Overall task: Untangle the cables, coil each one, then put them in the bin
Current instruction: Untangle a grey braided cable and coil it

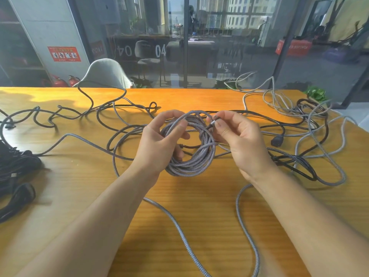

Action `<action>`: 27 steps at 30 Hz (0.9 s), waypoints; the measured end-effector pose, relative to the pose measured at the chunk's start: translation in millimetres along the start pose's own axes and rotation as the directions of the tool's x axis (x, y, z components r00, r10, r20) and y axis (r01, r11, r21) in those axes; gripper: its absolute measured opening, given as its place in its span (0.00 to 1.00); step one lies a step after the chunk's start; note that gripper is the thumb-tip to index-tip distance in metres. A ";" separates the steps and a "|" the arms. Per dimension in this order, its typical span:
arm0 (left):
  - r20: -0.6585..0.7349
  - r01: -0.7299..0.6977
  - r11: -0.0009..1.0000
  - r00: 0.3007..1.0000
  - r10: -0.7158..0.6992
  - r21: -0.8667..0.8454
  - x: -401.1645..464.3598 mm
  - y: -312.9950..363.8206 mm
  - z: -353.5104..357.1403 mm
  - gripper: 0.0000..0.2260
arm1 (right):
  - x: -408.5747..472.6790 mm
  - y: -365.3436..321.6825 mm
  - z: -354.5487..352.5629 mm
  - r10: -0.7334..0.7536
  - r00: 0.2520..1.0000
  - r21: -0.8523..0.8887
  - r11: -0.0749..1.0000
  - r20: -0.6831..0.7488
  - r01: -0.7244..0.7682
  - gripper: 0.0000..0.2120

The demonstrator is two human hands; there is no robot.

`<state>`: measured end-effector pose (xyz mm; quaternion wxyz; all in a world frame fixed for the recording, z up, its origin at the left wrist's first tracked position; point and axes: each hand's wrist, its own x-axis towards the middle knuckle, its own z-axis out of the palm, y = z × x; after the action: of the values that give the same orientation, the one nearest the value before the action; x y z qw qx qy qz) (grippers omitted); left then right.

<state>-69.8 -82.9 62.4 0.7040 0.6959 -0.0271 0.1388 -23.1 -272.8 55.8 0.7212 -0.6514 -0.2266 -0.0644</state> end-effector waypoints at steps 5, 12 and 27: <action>-0.007 -0.016 1.000 1.000 0.016 0.001 0.5 -3.1 -2.0 0.07 | 1.8 3.1 -0.2 -0.099 0.993 -0.163 0.981 0.068 0.109 0.07; 0.003 0.002 0.999 1.000 -0.002 -0.033 -0.2 -2.4 2.0 0.05 | 4.2 3.8 -8.4 -0.146 0.966 -0.272 0.941 0.214 0.202 0.09; 0.088 -0.026 0.998 0.996 0.032 -0.063 -0.3 -1.5 3.3 0.12 | -2.0 5.4 0.0 -0.093 0.976 -0.275 0.950 0.197 0.146 0.19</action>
<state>-69.3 -86.2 60.9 0.7213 0.6788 -0.0728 0.1169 -22.7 -272.5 50.1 0.5897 -0.7376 -0.3188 -0.0810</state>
